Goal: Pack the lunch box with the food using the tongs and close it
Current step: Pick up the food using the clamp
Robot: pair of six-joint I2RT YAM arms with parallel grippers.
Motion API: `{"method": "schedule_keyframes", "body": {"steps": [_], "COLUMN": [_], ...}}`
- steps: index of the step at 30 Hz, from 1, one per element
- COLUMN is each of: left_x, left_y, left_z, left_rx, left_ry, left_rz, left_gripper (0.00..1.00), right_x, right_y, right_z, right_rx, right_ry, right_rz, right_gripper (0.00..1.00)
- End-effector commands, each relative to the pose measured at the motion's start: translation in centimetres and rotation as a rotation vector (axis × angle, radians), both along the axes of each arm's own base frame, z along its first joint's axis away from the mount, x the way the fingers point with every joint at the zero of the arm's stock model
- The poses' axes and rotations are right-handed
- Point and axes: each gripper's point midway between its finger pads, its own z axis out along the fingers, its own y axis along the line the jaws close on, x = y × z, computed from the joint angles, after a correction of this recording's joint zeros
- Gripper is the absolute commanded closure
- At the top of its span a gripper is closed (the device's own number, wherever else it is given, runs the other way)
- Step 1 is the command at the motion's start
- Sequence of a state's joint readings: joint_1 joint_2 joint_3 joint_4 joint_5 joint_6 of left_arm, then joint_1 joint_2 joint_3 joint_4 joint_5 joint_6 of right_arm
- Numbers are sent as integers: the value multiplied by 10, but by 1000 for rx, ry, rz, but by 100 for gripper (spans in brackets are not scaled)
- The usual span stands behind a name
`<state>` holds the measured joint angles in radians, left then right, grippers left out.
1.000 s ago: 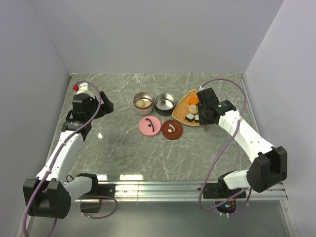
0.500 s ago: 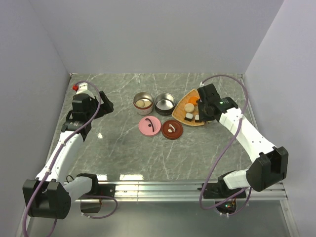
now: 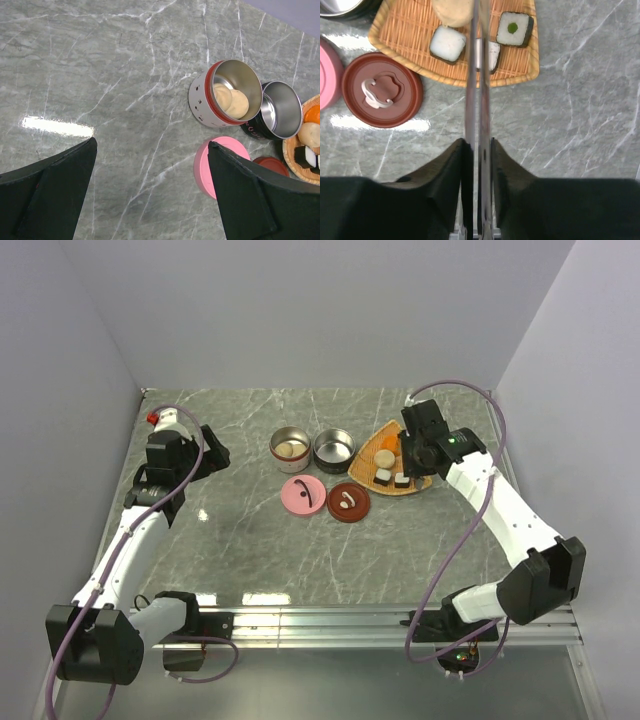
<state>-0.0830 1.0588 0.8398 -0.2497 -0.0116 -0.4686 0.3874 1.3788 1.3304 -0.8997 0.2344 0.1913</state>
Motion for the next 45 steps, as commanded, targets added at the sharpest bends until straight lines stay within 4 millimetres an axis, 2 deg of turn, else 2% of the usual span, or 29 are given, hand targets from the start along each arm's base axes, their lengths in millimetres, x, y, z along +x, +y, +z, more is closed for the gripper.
{"method": "schedule_keyframes", "body": {"steps": [1,3,9,16,21,26,29,30,32,35,41,42,44,45], "left_x": [1,2,2,1,1,1,1,1,2,2,2,2,2,2], "left_y": [-4,-4,-4,-4,-4,-4,-4,-4,-4,-4,-4,-4,-4,-4], "left_z": [15,16,16,14,15,16,16,16,16,15,15,14,14,13], "left_rx": [-17,-17,-17,-19,-16,-16,-16,-17,-16,-17,-17,-17,-18,-18], "left_ry": [-55,-58,-56,-55,-55,-55,-55,-55,-56,-55,-55,-53,-53,-52], "left_rz": [-13,-13,-13,-13,-14,-14,-14,-13,-14,-13,-13,-13,-13,-13], "left_gripper": [1,0,0,0,1,1,0,1,0,1,1,0,1,1], "right_x": [4,1,-4,-5,-2,-1,-2,-2,-2,2,13,15,15,18], "right_y": [-1,0,5,7,17,18,18,18,17,16,17,18,20,23], "right_z": [12,9,-1,-14,-19,-29,-32,-31,-29,-18,32,46,53,63], "right_rx": [4,11,50,48,88,88,86,86,81,76,82,84,88,98], "right_ry": [-25,-20,-8,18,22,49,58,56,53,33,-46,-68,-63,-81], "right_rz": [3,12,15,21,40,36,36,36,33,34,47,52,62,70], "right_gripper": [63,58,54,54,54,55,62,69,77,81,83,83,83,83]}}
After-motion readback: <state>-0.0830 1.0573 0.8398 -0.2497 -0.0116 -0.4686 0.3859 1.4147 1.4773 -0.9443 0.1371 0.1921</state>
